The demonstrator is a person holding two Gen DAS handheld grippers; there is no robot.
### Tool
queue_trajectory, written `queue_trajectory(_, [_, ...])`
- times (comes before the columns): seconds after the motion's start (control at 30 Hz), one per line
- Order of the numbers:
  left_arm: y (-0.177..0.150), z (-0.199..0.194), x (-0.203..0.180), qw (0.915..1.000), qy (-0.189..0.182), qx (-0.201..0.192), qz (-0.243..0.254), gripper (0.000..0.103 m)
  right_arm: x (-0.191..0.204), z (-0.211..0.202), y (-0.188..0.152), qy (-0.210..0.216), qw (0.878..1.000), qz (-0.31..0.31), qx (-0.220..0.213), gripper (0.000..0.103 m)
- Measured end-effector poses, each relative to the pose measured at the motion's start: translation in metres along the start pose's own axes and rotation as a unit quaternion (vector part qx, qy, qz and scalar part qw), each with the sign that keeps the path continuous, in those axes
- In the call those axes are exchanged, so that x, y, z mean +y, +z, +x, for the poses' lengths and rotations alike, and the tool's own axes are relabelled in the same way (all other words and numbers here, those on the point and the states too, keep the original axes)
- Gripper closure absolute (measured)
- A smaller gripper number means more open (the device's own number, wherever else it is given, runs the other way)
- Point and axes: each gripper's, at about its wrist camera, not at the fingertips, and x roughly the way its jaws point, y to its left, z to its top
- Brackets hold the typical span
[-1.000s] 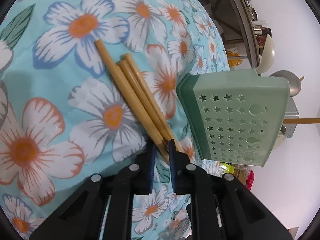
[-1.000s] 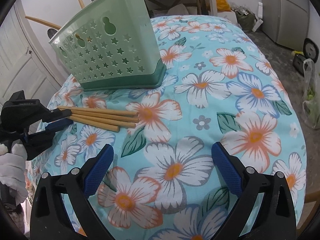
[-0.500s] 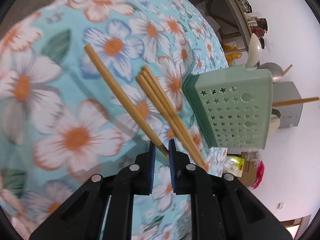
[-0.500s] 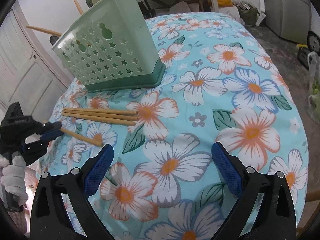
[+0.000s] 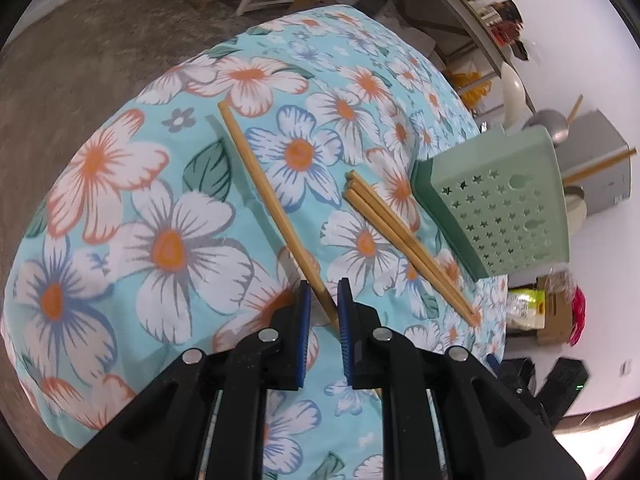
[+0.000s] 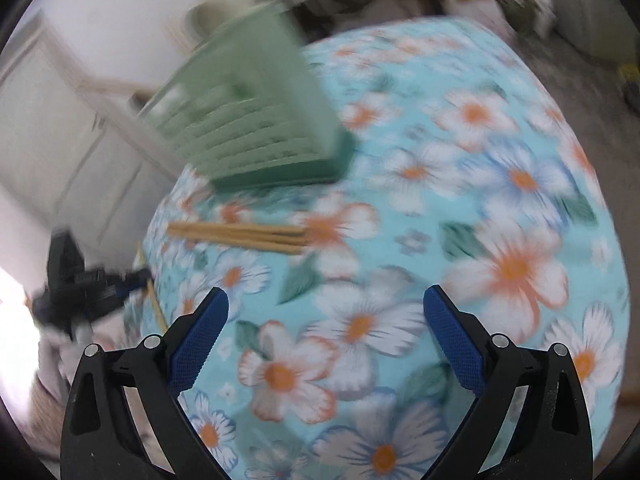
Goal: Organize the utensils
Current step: 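Close the right gripper on one wooden chopstick and lift it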
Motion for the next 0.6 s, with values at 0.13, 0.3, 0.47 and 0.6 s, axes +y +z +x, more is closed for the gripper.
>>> queue_trajectory(0.13, [0.0,0.002,-0.001,0.9998,0.003,-0.002,0.018,0.09,0.061,-0.001,0.006,-0.009,0.99,-0.135,-0.026,0.023])
queue_trajectory(0.3, [0.0,0.006,-0.003,0.9996,-0.001,-0.005,0.028,0.09,0.114,0.025,0.01,-0.046,0.964,-0.26,-0.037,0.055])
queue_trajectory(0.47, [0.001,0.007,0.0,0.9994,-0.01,-0.006,0.032,0.09,0.15,0.058,0.0,-0.101,0.916,-0.386,-0.04,0.072])
queue_trajectory(0.6, [0.001,0.009,0.002,0.9991,-0.021,-0.006,0.037,0.09,0.161,0.08,-0.018,-0.151,0.867,-0.473,-0.039,0.079])
